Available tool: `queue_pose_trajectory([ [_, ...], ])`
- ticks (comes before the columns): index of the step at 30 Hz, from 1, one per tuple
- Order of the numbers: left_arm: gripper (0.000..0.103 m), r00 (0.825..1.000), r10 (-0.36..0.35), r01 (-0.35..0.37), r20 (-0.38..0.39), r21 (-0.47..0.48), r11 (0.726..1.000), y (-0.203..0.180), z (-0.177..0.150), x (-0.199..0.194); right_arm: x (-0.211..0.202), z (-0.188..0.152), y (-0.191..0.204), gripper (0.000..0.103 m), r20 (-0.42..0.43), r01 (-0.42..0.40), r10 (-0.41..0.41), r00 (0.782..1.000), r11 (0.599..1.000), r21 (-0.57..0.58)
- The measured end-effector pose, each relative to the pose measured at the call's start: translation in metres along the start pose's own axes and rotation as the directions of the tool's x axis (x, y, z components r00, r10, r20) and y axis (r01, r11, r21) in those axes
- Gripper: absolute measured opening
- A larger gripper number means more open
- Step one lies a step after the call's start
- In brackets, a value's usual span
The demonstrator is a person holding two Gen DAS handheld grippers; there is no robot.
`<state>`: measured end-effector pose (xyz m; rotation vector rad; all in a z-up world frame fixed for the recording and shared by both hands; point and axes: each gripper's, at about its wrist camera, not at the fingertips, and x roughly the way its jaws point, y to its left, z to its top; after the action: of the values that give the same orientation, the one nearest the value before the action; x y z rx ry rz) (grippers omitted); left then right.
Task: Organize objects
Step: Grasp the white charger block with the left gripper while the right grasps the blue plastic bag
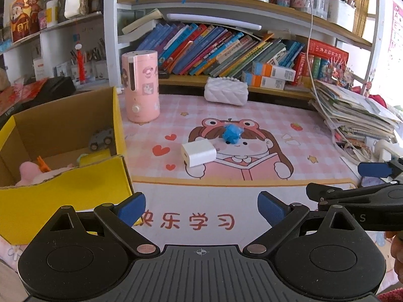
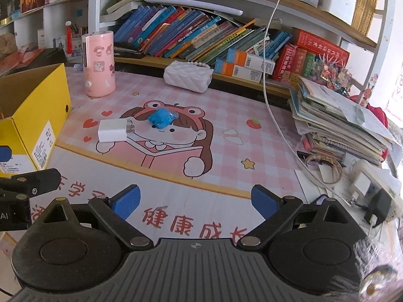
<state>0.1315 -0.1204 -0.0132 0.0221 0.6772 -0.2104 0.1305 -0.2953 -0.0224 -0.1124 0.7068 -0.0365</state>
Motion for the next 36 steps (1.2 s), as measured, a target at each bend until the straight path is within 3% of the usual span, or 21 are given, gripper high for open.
queue_pose_trajectory([
  [13,0.097,0.999,0.047,-0.048,-0.015,-0.030,0.998,-0.008,0.009,0.015,0.020,0.009,-0.012,0.095,-0.001,-0.065,0.065,0.998,0.998,-0.006],
  [27,0.096,0.997,0.082,-0.082,0.007,-0.055,0.995,-0.012,0.032,0.034,0.035,0.045,-0.027,0.094,0.091,-0.098,0.096,0.991,0.995,0.014],
  [36,0.095,0.993,0.112,-0.114,-0.023,-0.064,0.991,-0.012,0.031,0.045,0.045,0.053,-0.030,0.093,0.091,-0.111,0.109,0.990,0.994,0.017],
])
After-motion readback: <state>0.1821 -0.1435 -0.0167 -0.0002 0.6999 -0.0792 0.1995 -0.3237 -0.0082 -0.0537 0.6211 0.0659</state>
